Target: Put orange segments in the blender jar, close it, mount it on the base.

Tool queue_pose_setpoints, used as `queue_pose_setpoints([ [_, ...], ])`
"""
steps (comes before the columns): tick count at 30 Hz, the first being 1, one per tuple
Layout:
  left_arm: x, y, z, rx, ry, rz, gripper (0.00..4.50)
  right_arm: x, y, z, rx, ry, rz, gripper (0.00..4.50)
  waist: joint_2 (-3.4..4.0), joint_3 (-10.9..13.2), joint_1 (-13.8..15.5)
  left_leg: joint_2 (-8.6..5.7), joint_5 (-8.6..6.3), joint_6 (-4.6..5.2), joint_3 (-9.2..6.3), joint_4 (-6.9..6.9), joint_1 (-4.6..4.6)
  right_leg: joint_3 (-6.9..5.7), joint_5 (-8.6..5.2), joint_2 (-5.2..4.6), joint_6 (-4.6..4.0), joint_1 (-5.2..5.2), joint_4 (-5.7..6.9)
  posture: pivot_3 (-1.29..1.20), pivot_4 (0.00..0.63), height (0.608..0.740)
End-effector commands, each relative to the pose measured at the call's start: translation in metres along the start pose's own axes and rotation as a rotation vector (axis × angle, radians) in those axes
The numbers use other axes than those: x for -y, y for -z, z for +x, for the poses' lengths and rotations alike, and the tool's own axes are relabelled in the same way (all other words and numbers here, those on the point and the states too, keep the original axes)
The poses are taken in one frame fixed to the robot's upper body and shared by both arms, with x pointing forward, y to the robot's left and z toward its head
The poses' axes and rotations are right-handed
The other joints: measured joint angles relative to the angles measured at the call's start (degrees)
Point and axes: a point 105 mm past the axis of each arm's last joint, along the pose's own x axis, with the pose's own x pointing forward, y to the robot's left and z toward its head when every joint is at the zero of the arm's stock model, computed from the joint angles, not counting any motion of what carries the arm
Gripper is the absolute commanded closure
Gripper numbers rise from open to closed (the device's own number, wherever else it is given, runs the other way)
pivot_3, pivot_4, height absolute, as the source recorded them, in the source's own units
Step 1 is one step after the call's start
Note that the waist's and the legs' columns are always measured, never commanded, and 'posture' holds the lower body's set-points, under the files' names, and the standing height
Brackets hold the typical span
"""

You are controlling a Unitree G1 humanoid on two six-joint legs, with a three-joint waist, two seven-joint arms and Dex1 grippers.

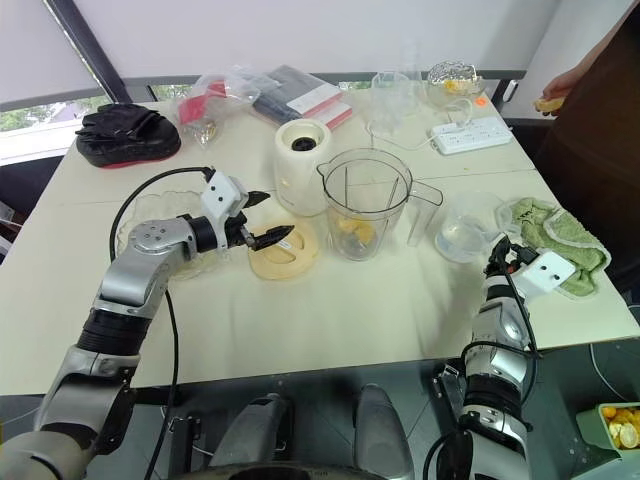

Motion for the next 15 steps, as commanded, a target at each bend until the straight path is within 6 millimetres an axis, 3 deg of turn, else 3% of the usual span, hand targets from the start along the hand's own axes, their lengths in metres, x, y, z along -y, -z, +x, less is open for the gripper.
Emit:
queue_pose_setpoints([
  [1, -0.002, -0.011, -0.001, 0.043, 0.0, 0.034, 0.0, -0.004, -0.018, -0.01, 0.047, -0.027, -0.021, 2.51, 0.0, 0.0, 0.1, 0.0, 0.0, 0.0, 0.0, 0.0, -0.01, 0.0, 0.0, 0.0, 0.0, 0.0, 0.0, 0.0, 0.15, 0.74],
  [7, -0.004, -0.004, 0.0, 0.012, 0.039, 0.05, 0.0, -0.007, -0.032, -0.044, 0.009, -0.112, -0.072, 2.51, 0.04, 0.0, 0.0, 0.0, 0.0, 0.0, 0.0, 0.0, 0.0, 0.0, 0.0, 0.0, 0.0, 0.0, 0.0, 0.0, 0.15, 0.74],
  [13, -0.009, 0.002, 0.002, -0.057, 0.148, 0.1, 0.0, -0.019, -0.071, -0.067, -0.112, -0.342, -0.207, 2.51, 0.06, 0.0, 0.1, 0.0, 0.0, 0.0, 0.02, 0.06, 0.01, 0.01, 0.0, 0.01, 0.0, 0.05, -0.01, 0.0, 0.15, 0.74],
  [15, -0.013, 0.006, 0.002, -0.096, 0.2, 0.128, 0.0, -0.028, -0.089, -0.073, -0.147, -0.471, -0.335, 2.51, 0.04, 0.0, 0.0, -0.01, 0.0, 0.0, 0.02, 0.08, 0.02, 0.01, -0.01, 0.03, 0.0, 0.1, -0.05, 0.0, 0.15, 0.74],
])
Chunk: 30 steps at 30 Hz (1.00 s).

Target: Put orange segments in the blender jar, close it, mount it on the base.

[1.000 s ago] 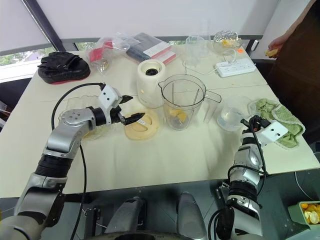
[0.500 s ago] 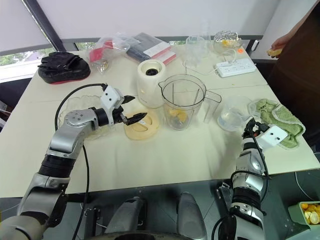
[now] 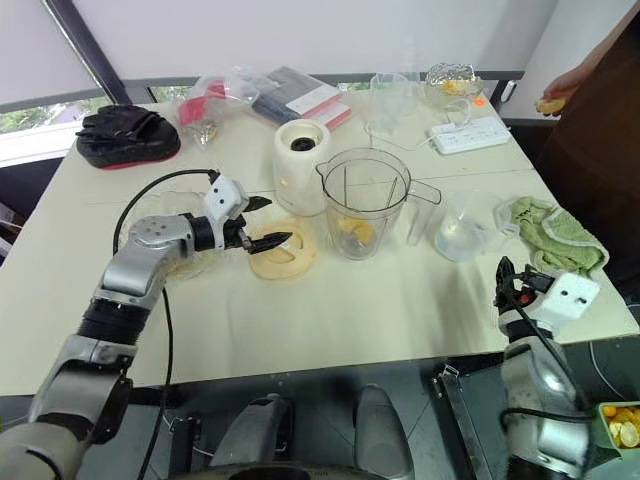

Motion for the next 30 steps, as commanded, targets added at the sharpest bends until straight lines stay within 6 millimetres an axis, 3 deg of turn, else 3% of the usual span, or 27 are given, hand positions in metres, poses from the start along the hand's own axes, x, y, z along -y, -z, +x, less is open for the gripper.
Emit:
queue_pose_setpoints([
  [1, -0.008, -0.003, -0.002, -0.045, 0.082, 0.086, 0.0, -0.016, -0.042, -0.011, -0.023, -0.207, -0.179, 2.51, -0.01, 0.0, 0.1, 0.0, 0.0, 0.0, 0.0, 0.01, 0.01, -0.01, 0.0, 0.0, 0.0, 0.04, -0.01, 0.0, 0.15, 0.74],
  [4, -0.012, 0.003, 0.0, -0.101, 0.162, 0.142, 0.0, -0.025, -0.056, -0.016, -0.132, -0.333, -0.357, 2.51, -0.13, 0.0, 0.0, 0.02, -0.01, 0.01, -0.01, 0.01, 0.06, -0.02, -0.01, 0.04, 0.01, 0.11, -0.06, 0.0, 0.15, 0.74],
  [7, -0.016, 0.006, 0.003, -0.132, 0.209, 0.174, 0.0, -0.039, -0.065, -0.02, -0.167, -0.433, -0.411, 2.51, -0.31, 0.1, 0.2, 0.03, -0.01, 0.01, -0.01, 0.01, 0.06, -0.03, -0.02, 0.04, 0.01, 0.15, -0.07, 0.0, 0.15, 0.74],
  [12, -0.023, 0.008, 0.014, -0.259, 0.317, 0.266, 0.0, -0.105, -0.076, -0.046, -0.208, -0.796, -0.512, 2.51, -0.48, 0.2, 0.4, 0.01, -0.01, 0.02, -0.03, 0.14, -0.13, -0.06, -0.01, 0.01, 0.03, 0.07, -0.12, 0.0, 0.15, 0.74],
  [19, -0.022, 0.006, 0.022, -0.32, 0.371, 0.338, 0.0, -0.139, -0.081, -0.055, -0.146, -0.861, -0.505, 2.51, -0.74, 0.2, 1.6, -0.01, -0.05, 0.09, -0.07, 0.16, -0.35, -0.13, -0.03, -0.04, 0.07, -0.11, -0.14, 0.0, 0.15, 0.74],
  [30, -0.015, 0.014, 0.037, -0.408, 0.393, 0.443, 0.0, -0.163, -0.08, -0.075, -0.157, -0.907, -0.461, 2.51, -0.81, 0.3, 2.1, 0.0, -0.05, 0.09, -0.13, 0.19, -0.44, -0.18, -0.03, -0.05, 0.07, -0.16, -0.1, 0.0, 0.15, 0.74],
])
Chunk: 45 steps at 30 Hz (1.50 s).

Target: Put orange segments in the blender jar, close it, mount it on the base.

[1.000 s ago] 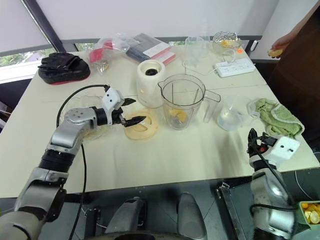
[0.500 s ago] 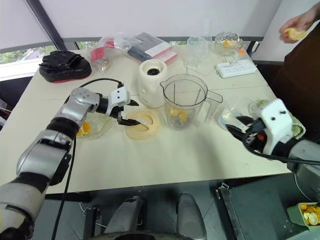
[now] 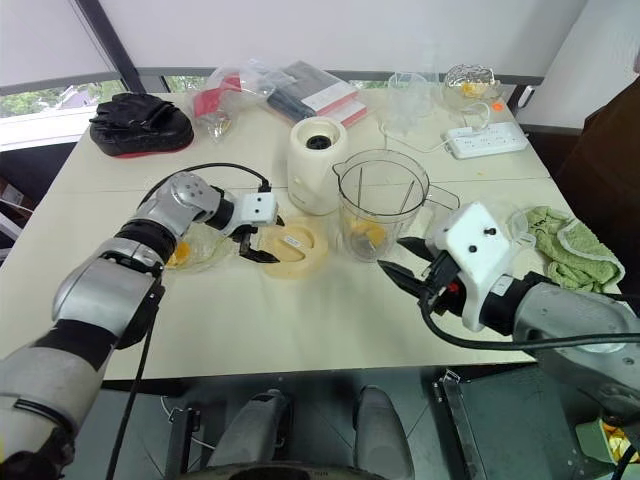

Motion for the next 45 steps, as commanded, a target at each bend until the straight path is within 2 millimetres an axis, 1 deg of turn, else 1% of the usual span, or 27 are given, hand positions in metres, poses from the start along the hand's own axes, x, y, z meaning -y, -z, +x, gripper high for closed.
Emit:
queue_pose_setpoints([
  [1, -0.014, -0.014, -0.006, -0.005, -0.049, 0.063, 0.0, -0.011, -0.008, -0.002, 0.022, -0.01, -0.022, 2.51, -0.01, 0.0, -0.1, 0.0, 0.0, 0.0, 0.0, 0.0, 0.0, 0.0, 0.0, 0.0, 0.0, 0.0, 0.01, 0.0, 0.15, 0.74],
  [6, -0.018, -0.017, -0.001, -0.039, -0.08, 0.092, 0.0, -0.018, -0.007, -0.002, 0.01, 0.007, -0.008, 2.51, -0.01, 0.0, -0.2, 0.01, 0.0, 0.0, 0.0, 0.01, 0.01, 0.0, 0.0, 0.01, 0.0, 0.0, 0.02, 0.0, 0.15, 0.74],
  [9, -0.018, -0.016, 0.003, -0.063, -0.077, 0.102, 0.0, -0.018, -0.006, -0.002, 0.002, 0.024, 0.001, 2.51, -0.01, 0.0, -0.2, 0.01, 0.0, 0.0, 0.0, 0.0, 0.01, 0.0, 0.0, 0.01, 0.0, 0.0, 0.02, 0.0, 0.15, 0.74],
  [16, -0.006, -0.005, 0.011, -0.151, 0.016, 0.082, 0.0, -0.012, -0.006, -0.004, -0.014, 0.062, -0.01, 2.51, -0.01, 0.0, -0.3, 0.0, 0.0, 0.0, 0.01, 0.02, 0.02, 0.0, 0.01, 0.01, 0.0, 0.0, 0.04, 0.0, 0.15, 0.74],
  [21, -0.003, -0.001, 0.023, -0.19, 0.0, 0.066, 0.0, -0.008, -0.007, -0.006, -0.021, 0.092, -0.023, 2.51, -0.02, 0.0, -0.3, 0.01, 0.0, 0.0, 0.01, 0.02, 0.03, 0.01, 0.01, 0.02, 0.0, 0.0, 0.04, 0.0, 0.15, 0.74],
  [24, -0.002, -0.001, 0.028, -0.198, 0.0, 0.059, 0.77, -0.005, -0.008, -0.008, -0.022, 0.111, -0.027, 2.47, -0.03, 0.0, -0.2, 0.01, 0.0, 0.01, 0.01, 0.01, 0.04, 0.01, 0.01, 0.02, 0.0, 0.0, 0.06, 0.0, 0.15, 0.74],
  [30, -0.004, -0.003, 0.03, -0.224, -0.01, 0.083, 3.52, -0.003, -0.007, -0.008, -0.027, 0.121, -0.016, 2.47, -0.04, -0.1, 0.3, 0.01, 0.01, 0.01, 0.0, 0.07, 0.13, 0.01, 0.01, 0.02, 0.0, 0.14, 0.07, 0.0, 0.15, 0.74],
  [33, -0.005, -0.007, 0.029, -0.228, 0.005, 0.101, 3.52, -0.001, -0.005, -0.007, -0.035, 0.118, -0.005, 2.47, -0.07, -0.1, 0.9, 0.01, 0.01, 0.02, 0.02, 0.11, 0.32, 0.04, 0.02, 0.03, 0.0, 0.36, 0.06, 0.0, 0.15, 0.74],
  [37, -0.004, -0.01, 0.029, -0.245, 0.037, 0.119, 3.52, 0.007, -0.003, -0.007, -0.044, 0.125, 0.011, 2.47, -0.07, -0.1, 0.9, 0.02, 0.02, 0.03, 0.03, 0.11, 0.3, 0.04, 0.02, 0.04, -0.01, 0.36, 0.03, 0.0, 0.15, 0.74],
  [42, 0.0, -0.013, 0.034, -0.257, 0.064, 0.142, 3.52, 0.016, -0.003, -0.007, -0.053, 0.115, 0.016, 2.47, -0.07, -0.1, 1.0, 0.02, 0.01, 0.03, 0.03, 0.11, 0.28, 0.04, 0.02, 0.04, 0.0, 0.35, 0.02, 0.0, 0.15, 0.74],
  [43, 0.0, -0.016, 0.036, -0.243, 0.063, 0.14, 3.99, 0.018, -0.004, -0.007, -0.058, 0.11, 0.01, 2.47, -0.07, -0.1, 1.0, 0.02, 0.01, 0.03, 0.03, 0.11, 0.29, 0.04, 0.02, 0.04, 0.0, 0.35, 0.02, 0.0, 0.15, 0.74],
  [44, 0.0, -0.019, 0.038, -0.228, 0.06, 0.136, 4.17, 0.019, -0.004, -0.007, -0.061, 0.108, 0.004, 2.47, -0.07, -0.1, 1.0, 0.02, 0.01, 0.03, 0.03, 0.11, 0.29, 0.04, 0.02, 0.04, 0.0, 0.35, 0.03, 0.0, 0.15, 0.74],
  [45, 0.0, -0.021, 0.039, -0.219, 0.061, 0.134, 4.23, 0.022, -0.004, -0.007, -0.063, 0.108, -0.002, 2.47, -0.06, -0.1, 1.0, 0.01, 0.01, 0.03, 0.04, 0.11, 0.29, 0.04, 0.02, 0.04, 0.0, 0.35, 0.03, 0.0, 0.15, 0.74],
])
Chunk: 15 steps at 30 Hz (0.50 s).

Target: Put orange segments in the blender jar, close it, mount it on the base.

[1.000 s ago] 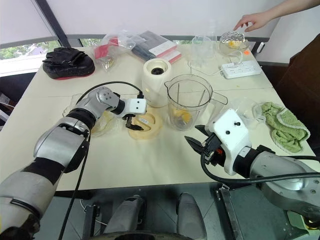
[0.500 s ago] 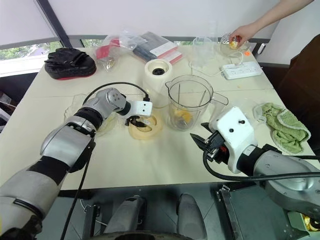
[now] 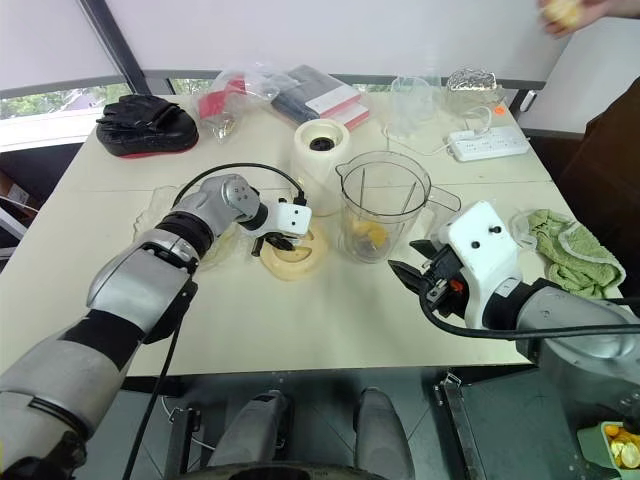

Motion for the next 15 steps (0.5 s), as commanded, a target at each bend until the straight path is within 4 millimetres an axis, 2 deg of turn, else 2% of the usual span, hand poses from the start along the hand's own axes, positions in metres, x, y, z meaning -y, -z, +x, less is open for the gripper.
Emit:
queue_pose_setpoints([
  [1, 0.005, -0.004, 0.008, 0.003, 0.023, 0.004, 4.23, 0.01, -0.01, -0.001, 0.019, 0.016, -0.052, 2.47, 0.01, 0.0, 0.0, 0.0, 0.0, 0.0, 0.0, 0.0, 0.0, 0.0, 0.0, 0.0, 0.0, 0.0, 0.0, 0.0, 0.15, 0.74],
  [7, 0.001, -0.009, 0.002, 0.048, 0.02, -0.038, 4.23, 0.017, -0.008, 0.002, 0.019, 0.02, -0.054, 2.47, 0.01, 0.0, 0.1, 0.0, 0.0, 0.0, 0.0, 0.0, -0.02, 0.0, -0.01, -0.01, 0.01, 0.0, -0.02, 0.0, 0.15, 0.74],
  [12, -0.012, -0.021, -0.02, 0.196, -0.007, -0.11, 4.23, 0.018, 0.002, 0.004, 0.015, 0.038, -0.031, 2.47, -0.06, 0.0, 0.0, 0.0, 0.0, 0.01, -0.01, 0.01, -0.24, -0.01, 0.01, 0.0, 0.02, -0.24, -0.01, 0.0, 0.15, 0.74],
  [15, -0.013, -0.02, -0.032, 0.238, 0.005, -0.112, 4.23, 0.018, 0.01, 0.005, 0.018, 0.069, -0.013, 2.47, -0.06, 0.0, -0.2, 0.0, 0.0, 0.01, -0.01, 0.0, -0.26, -0.01, 0.01, 0.0, 0.03, -0.31, 0.02, 0.0, 0.15, 0.74],
])
